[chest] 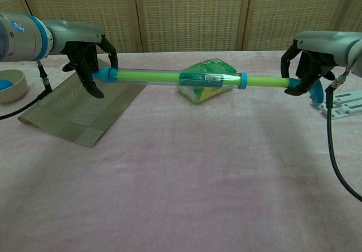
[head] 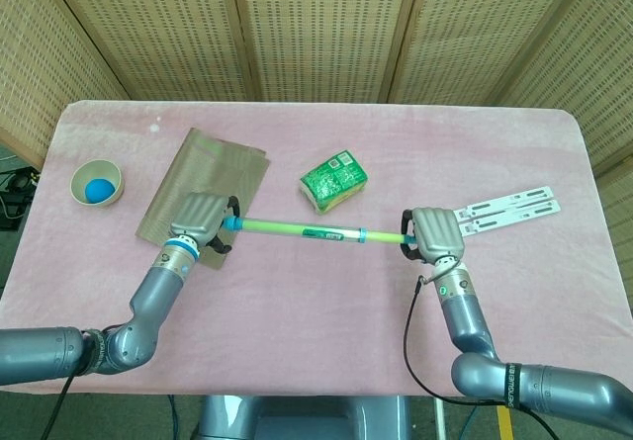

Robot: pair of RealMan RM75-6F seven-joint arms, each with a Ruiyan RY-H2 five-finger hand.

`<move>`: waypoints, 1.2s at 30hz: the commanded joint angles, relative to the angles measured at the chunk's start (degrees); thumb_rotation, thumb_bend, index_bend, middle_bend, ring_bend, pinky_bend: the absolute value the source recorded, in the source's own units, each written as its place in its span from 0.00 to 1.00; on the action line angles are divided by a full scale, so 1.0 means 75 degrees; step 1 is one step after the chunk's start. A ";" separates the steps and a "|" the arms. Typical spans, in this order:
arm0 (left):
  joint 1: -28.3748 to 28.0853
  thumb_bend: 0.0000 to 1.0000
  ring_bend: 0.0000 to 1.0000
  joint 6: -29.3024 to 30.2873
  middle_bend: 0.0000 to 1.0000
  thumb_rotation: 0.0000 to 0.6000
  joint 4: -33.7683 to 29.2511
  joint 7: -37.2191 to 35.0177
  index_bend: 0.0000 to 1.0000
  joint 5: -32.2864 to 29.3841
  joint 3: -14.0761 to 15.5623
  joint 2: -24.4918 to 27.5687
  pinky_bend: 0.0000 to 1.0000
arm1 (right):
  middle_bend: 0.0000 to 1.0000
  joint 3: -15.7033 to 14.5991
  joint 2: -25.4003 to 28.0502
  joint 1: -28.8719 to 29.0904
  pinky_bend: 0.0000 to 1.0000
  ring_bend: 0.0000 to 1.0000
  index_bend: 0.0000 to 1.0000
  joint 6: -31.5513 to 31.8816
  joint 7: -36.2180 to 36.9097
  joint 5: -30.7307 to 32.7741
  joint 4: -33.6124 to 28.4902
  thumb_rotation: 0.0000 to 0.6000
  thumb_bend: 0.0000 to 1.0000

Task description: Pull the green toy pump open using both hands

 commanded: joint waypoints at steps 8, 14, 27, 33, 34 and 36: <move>-0.0139 0.37 0.86 0.0037 0.98 1.00 0.0086 -0.0152 0.50 0.0010 -0.0040 -0.0036 0.75 | 1.00 -0.0073 0.0037 0.0053 0.82 1.00 0.83 -0.0002 0.0047 0.0030 -0.0091 1.00 0.59; -0.0122 0.47 0.86 0.0094 0.98 1.00 0.0100 -0.0330 0.59 0.0191 -0.0027 -0.0040 0.75 | 1.00 -0.0112 0.0037 0.0088 0.82 1.00 0.83 0.0048 0.0062 0.0030 -0.0123 1.00 0.59; 0.0027 0.47 0.86 0.0372 0.98 1.00 -0.0331 -0.0136 0.66 0.0835 0.0471 0.0268 0.75 | 1.00 -0.0267 0.0179 0.0000 0.82 1.00 0.83 0.0155 0.0156 -0.0031 -0.0169 1.00 0.59; 0.0418 0.47 0.86 0.0694 0.98 1.00 -0.0737 -0.0111 0.67 0.1598 0.0982 0.0607 0.75 | 1.00 -0.0367 0.0262 -0.0095 0.82 1.00 0.83 0.0188 0.0248 -0.0130 -0.0195 1.00 0.59; 0.0504 0.47 0.86 0.0762 0.98 1.00 -0.0812 -0.0128 0.67 0.1748 0.1068 0.0674 0.75 | 1.00 -0.0382 0.0278 -0.0113 0.82 1.00 0.83 0.0206 0.0259 -0.0151 -0.0216 1.00 0.59; 0.0635 0.47 0.86 0.0826 0.98 1.00 -0.0912 -0.0214 0.67 0.1940 0.1155 0.0777 0.75 | 1.00 -0.0400 0.0307 -0.0135 0.82 1.00 0.83 0.0229 0.0268 -0.0175 -0.0243 1.00 0.59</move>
